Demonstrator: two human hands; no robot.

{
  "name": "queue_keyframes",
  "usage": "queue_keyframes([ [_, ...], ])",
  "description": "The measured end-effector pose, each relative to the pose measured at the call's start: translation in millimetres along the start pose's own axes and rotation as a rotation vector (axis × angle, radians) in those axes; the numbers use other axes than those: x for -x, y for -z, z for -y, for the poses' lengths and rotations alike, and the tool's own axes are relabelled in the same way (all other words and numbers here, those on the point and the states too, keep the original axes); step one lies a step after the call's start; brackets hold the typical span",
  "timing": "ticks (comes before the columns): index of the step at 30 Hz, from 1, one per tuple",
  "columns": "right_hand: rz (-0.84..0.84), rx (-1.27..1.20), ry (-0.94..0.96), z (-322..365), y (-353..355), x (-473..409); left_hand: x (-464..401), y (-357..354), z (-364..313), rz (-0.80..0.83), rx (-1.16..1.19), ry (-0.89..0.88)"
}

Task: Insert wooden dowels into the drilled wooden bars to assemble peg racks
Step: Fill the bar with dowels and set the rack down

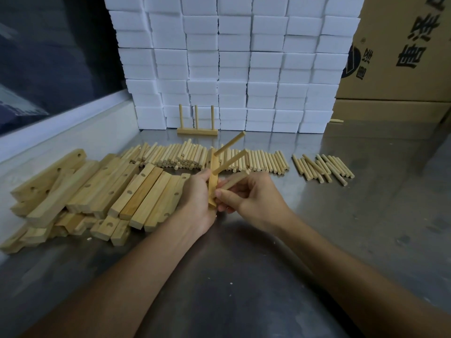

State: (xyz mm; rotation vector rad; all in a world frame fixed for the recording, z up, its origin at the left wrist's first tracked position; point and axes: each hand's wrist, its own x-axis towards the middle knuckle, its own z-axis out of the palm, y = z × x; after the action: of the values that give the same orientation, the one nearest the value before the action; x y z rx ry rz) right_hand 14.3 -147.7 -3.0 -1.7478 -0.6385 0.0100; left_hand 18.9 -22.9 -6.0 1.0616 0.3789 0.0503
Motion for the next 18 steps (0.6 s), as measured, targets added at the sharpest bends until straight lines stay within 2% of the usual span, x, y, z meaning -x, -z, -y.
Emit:
queue_keyframes([
  [5,-0.042,-0.099,-0.045,-2,-8,-2,1,0,0,0.006,0.022,0.027],
  [8,-0.036,-0.057,-0.013,-7,-8,1,-1,2,1,0.001,-0.005,0.016],
  [11,-0.114,0.023,0.001,-12,-13,5,-1,-1,1,-0.013,0.019,-0.008],
  [14,-0.187,0.064,-0.028,-13,-19,5,-2,0,-1,-0.027,0.037,0.004],
  [18,-0.206,0.065,-0.111,-12,-17,4,-3,-1,0,-0.017,0.058,0.024],
])
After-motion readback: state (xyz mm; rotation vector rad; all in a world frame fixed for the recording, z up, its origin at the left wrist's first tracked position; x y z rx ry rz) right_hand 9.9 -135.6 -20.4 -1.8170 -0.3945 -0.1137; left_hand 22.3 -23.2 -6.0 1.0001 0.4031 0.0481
